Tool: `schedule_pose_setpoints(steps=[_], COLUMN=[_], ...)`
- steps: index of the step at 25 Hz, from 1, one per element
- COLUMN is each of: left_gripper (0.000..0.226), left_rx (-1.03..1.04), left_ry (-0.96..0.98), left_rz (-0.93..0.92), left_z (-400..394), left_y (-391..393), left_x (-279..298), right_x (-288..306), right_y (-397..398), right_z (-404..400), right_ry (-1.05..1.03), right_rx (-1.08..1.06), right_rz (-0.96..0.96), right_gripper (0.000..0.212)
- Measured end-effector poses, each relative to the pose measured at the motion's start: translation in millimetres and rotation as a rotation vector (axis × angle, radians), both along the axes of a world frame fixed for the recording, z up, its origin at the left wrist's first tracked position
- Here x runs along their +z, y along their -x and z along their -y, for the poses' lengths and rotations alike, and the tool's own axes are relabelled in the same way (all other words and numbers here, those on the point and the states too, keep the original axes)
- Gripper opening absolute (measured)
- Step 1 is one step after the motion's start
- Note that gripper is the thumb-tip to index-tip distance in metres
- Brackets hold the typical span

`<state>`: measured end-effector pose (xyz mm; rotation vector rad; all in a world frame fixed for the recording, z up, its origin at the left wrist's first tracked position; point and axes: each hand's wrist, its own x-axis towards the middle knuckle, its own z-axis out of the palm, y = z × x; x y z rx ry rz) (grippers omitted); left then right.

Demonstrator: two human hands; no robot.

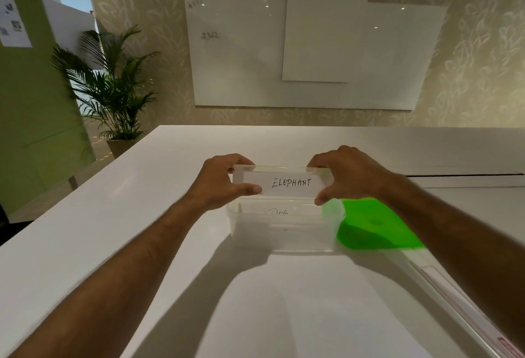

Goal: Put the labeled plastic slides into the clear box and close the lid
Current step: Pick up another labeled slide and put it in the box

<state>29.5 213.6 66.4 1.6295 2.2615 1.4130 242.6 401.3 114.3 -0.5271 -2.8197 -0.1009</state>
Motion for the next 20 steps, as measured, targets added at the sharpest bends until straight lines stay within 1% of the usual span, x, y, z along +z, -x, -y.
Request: schedule_pose_setpoints(steps=[3,6,8,13,17,20], left_gripper=[0.045,0.038,0.038,0.045,0.049,0.051], left_rx=[0.001,0.001,0.009,0.040,0.037,0.023], left_ry=[0.146,0.322,0.429,0.618,0.695,0.751], left_rz=[-0.138,-0.343,-0.438,-0.519,-0.572,-0.592], left_z=[-13,-27,-37,-58,-73,-82], left_y=[9,15,18,24,24,24], left_x=[5,5,4,-3,-6,-10], right_x=[-8,-15,-19,-34,-44,-49], right_y=[17,34,44,60,68,71], right_z=[-14,-26,-34,-43,-45,-47], right_ry=[0.024,0.053,0.074,0.088,0.086,0.077], right_rx=[-0.014,-0.028,-0.039,-0.051,-0.071,-0.065], right_rz=[0.049,0.120,0.164,0.274,0.329,0.376], right_gripper=[0.066,0.061,0.058,0.048,0.051,0.050])
